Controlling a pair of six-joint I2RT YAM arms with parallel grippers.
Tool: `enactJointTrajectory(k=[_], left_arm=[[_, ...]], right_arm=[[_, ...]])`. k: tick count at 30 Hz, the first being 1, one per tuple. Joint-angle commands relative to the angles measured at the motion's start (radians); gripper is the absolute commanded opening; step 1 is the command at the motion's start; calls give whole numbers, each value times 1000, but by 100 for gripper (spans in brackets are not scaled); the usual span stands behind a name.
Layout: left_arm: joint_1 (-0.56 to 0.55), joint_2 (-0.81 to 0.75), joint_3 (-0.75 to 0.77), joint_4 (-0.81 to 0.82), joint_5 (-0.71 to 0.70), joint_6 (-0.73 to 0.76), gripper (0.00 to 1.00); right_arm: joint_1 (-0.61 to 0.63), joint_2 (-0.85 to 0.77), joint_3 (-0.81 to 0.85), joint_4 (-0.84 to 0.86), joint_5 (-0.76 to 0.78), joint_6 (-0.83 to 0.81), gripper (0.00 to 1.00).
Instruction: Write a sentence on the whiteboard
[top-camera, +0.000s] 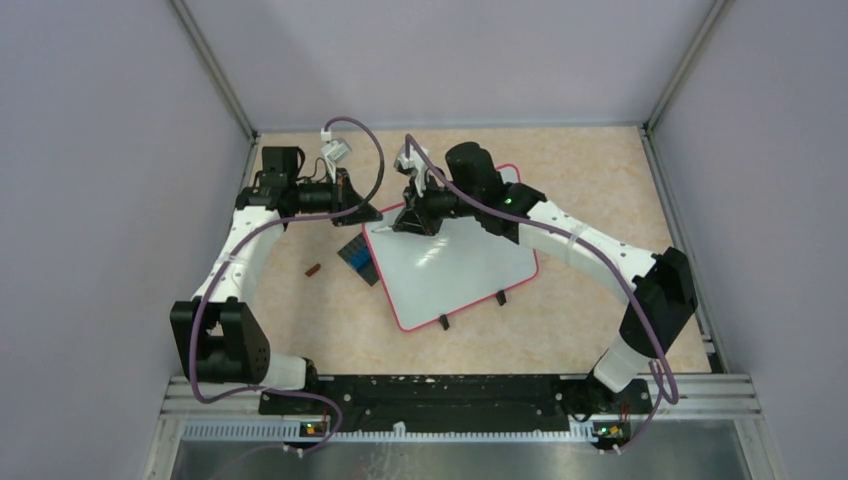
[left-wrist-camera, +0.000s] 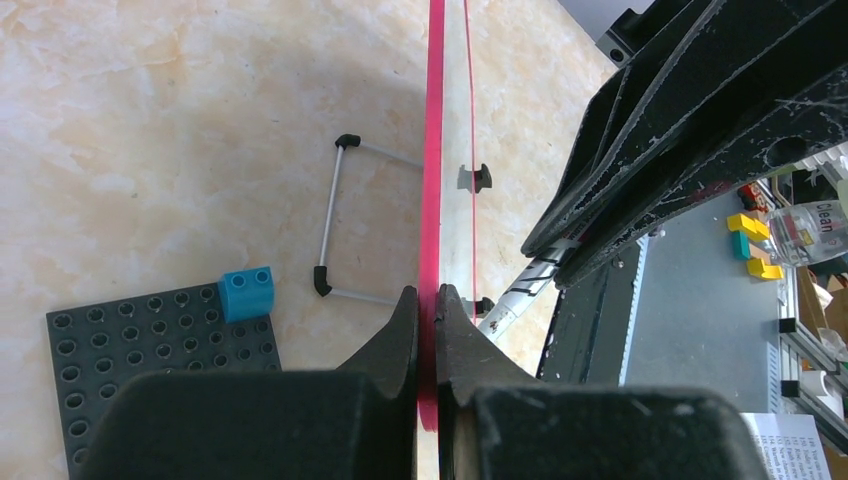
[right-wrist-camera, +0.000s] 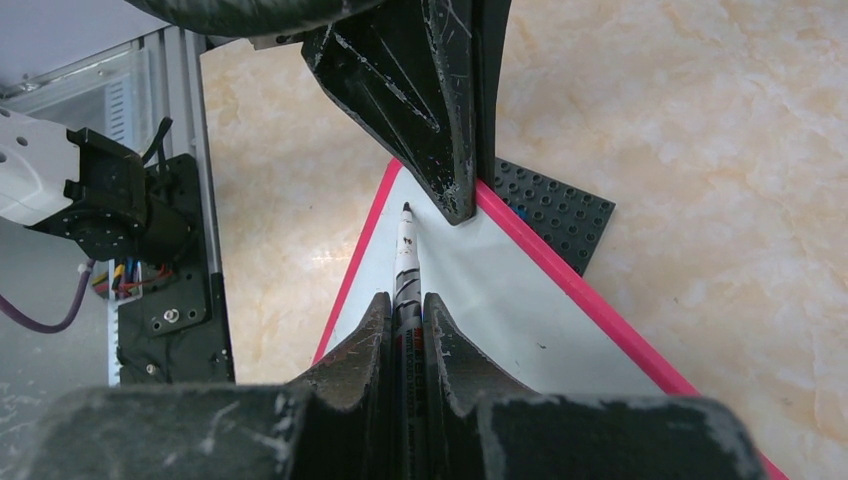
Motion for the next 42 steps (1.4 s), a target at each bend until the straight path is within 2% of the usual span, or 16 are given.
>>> enactJointTrajectory(k=[1, 16, 29, 42], left_arm=[[-15, -16, -18, 5, -11, 23, 0], [-15, -18, -24, 8, -13, 26, 0], [-15, -27, -27, 9, -10, 25, 0], [-15, -38, -31, 11, -10, 25, 0]], right_arm=[[6, -16, -12, 5, 17, -22, 0], [5, -58, -107, 8, -21, -15, 0], [6, -75, -28, -4, -76, 10, 0], [6, -26, 21, -3, -58, 23, 0]])
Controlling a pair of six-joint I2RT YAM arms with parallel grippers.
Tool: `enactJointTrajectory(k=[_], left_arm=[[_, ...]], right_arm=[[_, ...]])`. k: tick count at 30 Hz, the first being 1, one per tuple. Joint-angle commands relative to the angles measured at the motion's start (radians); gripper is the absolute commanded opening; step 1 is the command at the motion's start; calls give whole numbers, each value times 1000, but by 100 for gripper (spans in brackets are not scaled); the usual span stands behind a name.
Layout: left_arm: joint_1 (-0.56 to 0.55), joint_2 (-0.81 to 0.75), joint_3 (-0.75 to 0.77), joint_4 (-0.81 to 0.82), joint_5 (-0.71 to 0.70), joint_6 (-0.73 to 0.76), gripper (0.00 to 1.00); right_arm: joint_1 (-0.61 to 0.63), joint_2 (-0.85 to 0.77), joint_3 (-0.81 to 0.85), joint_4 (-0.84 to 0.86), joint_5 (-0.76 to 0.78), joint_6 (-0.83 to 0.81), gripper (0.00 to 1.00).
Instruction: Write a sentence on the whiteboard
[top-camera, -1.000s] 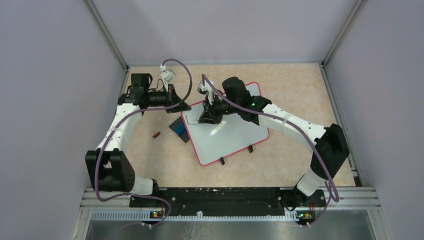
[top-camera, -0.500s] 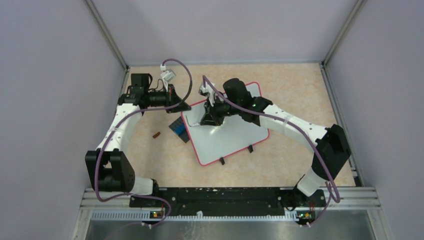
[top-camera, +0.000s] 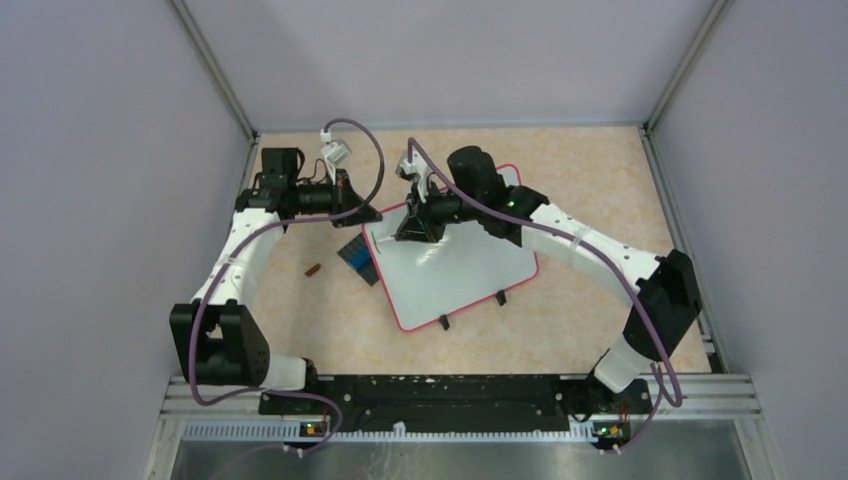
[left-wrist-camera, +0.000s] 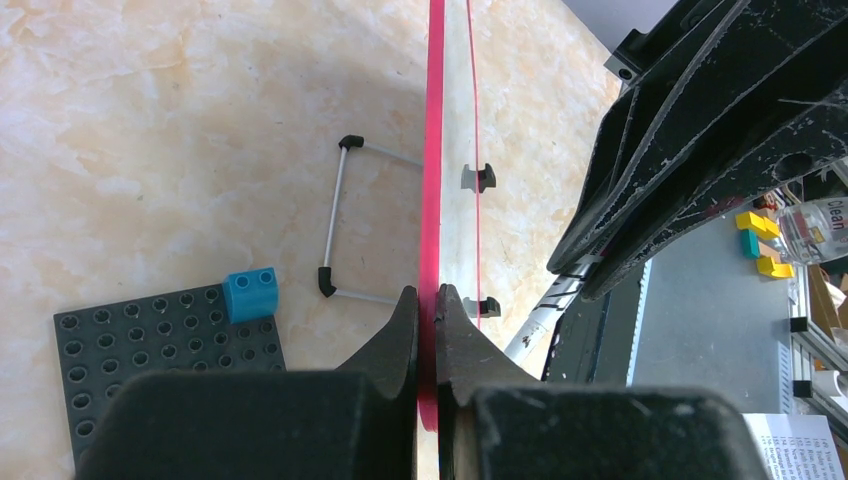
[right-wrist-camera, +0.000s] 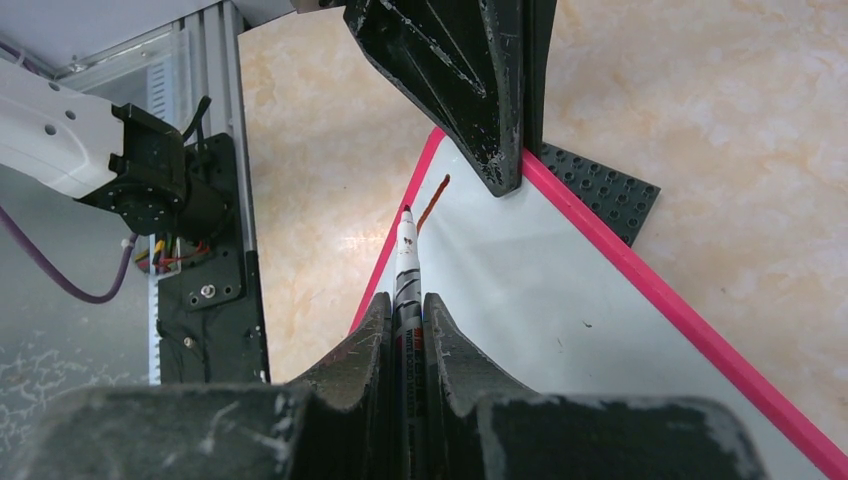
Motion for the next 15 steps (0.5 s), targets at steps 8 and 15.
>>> enactJointTrajectory(k=[8, 15], left_arm=[[-15, -33, -22, -2, -15, 18, 0], [-15, -33, -21, -1, -19, 15, 0]], right_arm=[[5, 20, 48, 15, 22, -8, 0], [-1, 23, 49, 4, 46, -26, 0]])
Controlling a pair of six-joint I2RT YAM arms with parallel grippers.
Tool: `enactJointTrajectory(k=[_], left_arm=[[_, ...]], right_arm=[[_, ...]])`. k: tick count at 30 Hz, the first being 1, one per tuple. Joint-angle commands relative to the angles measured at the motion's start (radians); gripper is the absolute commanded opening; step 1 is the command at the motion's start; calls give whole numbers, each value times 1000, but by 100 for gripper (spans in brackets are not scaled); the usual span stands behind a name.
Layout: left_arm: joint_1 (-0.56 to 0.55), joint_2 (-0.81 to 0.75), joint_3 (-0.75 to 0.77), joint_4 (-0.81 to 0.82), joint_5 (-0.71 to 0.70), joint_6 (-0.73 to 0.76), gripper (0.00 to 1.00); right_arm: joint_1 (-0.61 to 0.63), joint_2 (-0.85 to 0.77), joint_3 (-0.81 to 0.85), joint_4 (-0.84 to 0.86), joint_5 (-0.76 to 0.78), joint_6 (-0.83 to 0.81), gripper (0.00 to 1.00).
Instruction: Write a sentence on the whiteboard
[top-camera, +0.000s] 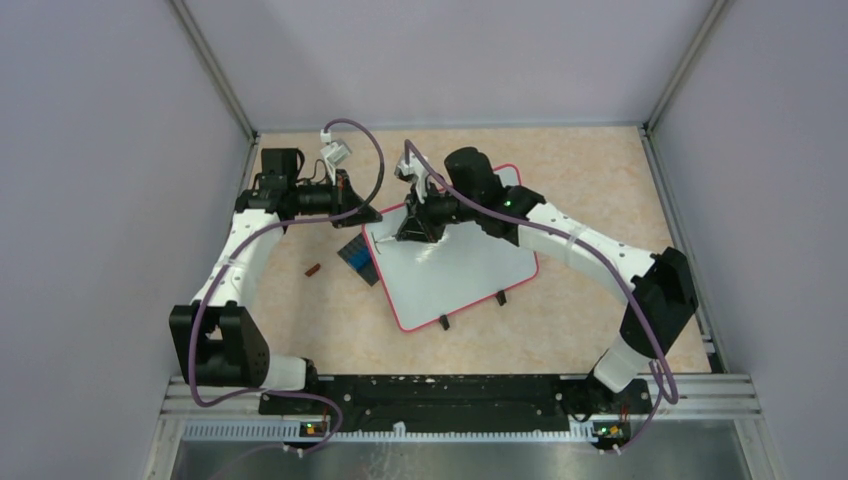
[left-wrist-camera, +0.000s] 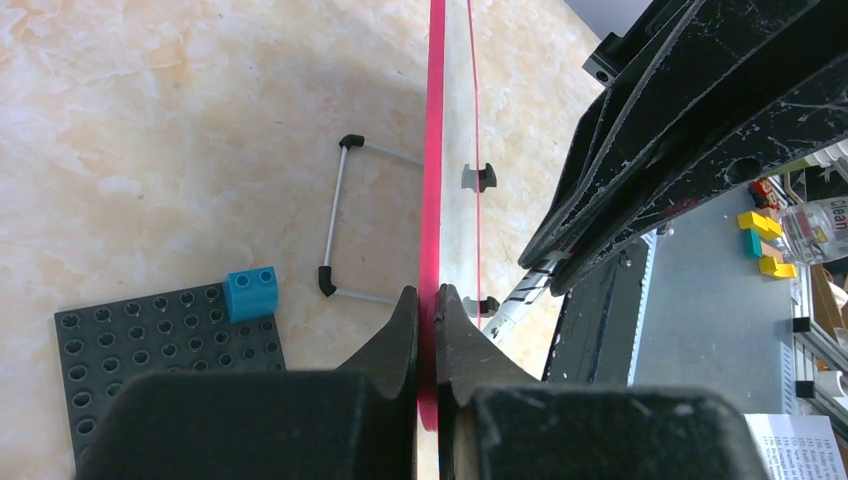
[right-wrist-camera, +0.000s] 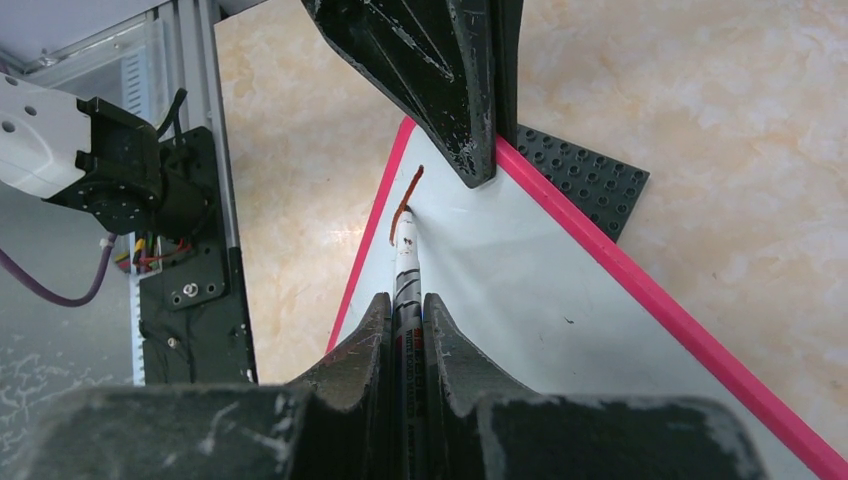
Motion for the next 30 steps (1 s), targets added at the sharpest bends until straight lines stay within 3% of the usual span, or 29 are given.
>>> enactJointTrajectory(k=[1, 15, 30], left_arm=[[-15, -27, -17, -1, -18, 15, 0], [-15, -20, -16, -1, -24, 11, 0], [-15, -21, -18, 4, -12, 7, 0]], right_arm=[[-8, 5, 43, 14, 19, -19, 0], [-69, -67, -30, -6, 10, -33, 0], [-59, -90, 43, -25, -20, -34, 0]])
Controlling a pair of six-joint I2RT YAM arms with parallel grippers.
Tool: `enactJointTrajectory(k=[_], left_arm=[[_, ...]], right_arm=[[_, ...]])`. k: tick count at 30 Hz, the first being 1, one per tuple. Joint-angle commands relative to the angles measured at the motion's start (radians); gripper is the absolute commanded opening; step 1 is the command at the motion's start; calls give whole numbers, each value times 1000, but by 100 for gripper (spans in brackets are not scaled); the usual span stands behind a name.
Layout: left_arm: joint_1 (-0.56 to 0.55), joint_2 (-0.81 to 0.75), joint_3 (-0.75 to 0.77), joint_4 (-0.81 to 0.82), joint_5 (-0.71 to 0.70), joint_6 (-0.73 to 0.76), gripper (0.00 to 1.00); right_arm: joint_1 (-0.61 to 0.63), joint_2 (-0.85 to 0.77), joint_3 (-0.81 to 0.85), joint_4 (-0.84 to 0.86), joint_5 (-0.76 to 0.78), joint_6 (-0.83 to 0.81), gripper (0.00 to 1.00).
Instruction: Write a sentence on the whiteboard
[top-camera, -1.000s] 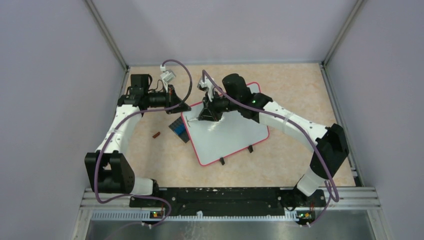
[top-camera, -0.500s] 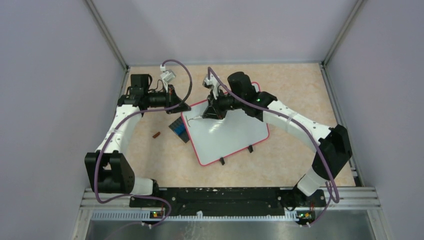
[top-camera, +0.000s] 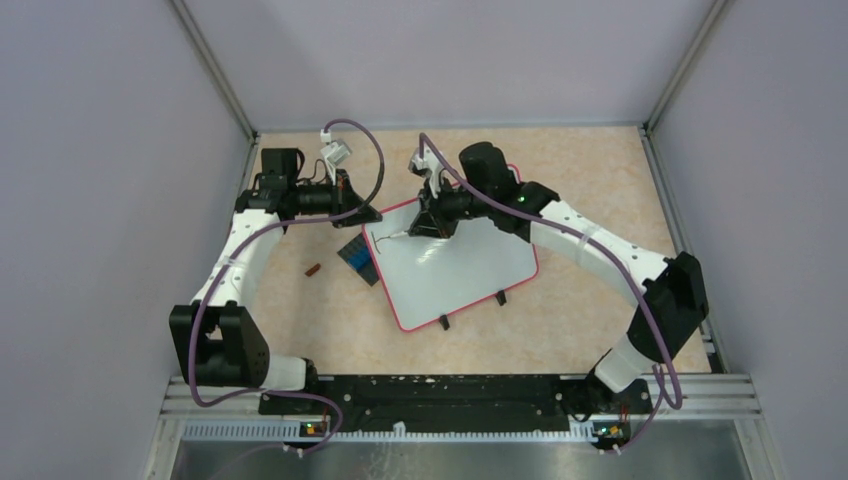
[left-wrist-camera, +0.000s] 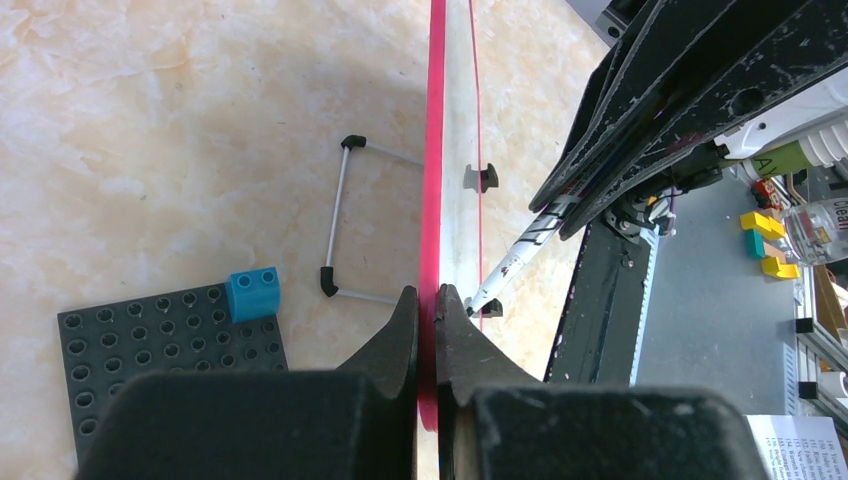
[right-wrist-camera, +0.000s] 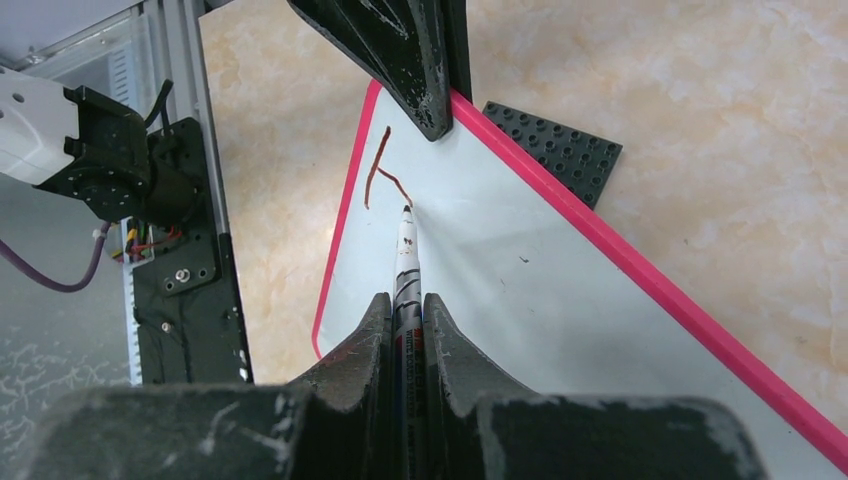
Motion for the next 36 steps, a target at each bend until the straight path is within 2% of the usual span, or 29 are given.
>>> enactJointTrajectory(k=[1, 13, 36], left_arm=[[-13, -21, -17, 0, -5, 8, 0], [-14, -29, -21, 0, -8, 11, 0], [-13, -23, -18, 4, -17, 8, 0]], right_arm=[[1, -44, 75, 21, 0, -14, 0], [0, 24, 155, 10, 13, -12, 0], [-1, 25, 49, 40, 8, -23, 0]])
